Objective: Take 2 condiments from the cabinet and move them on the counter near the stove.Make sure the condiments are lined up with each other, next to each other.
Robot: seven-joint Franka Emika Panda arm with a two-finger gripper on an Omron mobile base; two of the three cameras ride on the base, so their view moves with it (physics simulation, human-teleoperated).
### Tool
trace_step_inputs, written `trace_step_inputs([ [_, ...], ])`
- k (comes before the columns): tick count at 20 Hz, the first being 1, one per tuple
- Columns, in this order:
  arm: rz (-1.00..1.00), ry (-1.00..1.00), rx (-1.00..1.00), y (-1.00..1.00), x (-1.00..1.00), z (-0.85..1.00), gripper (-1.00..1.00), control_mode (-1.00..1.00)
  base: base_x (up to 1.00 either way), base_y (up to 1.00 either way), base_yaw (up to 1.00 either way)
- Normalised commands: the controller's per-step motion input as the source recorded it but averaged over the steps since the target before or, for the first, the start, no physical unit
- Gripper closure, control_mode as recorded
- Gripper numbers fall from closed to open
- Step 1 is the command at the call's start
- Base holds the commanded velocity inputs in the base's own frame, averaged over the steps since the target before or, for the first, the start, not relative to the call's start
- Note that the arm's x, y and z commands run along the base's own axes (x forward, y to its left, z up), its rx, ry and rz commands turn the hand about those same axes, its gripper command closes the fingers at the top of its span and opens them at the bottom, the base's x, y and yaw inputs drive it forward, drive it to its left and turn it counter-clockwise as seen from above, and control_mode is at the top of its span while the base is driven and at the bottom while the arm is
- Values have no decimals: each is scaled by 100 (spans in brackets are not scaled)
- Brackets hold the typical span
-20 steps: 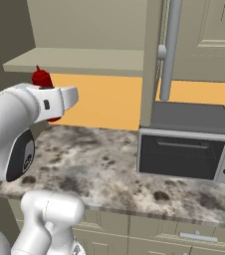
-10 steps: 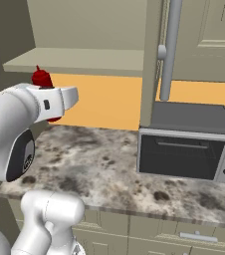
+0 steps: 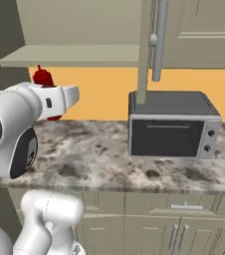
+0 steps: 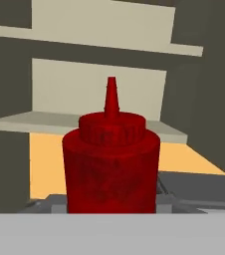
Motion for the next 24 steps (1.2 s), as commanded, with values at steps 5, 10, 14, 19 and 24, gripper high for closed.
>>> trace_step_inputs([
  [5,0,0,0,0,0,0,100,100,-83,-1,-71],
  [10,0,0,0,0,0,0,100,100,-5,-40,-83],
  [14,0,0,0,0,0,0,100,100,0,-42,-89],
  [19,0,0,0,0,0,0,100,100,0,-40,-89],
  [24,0,0,0,0,0,0,100,100,7,-26,-81],
])
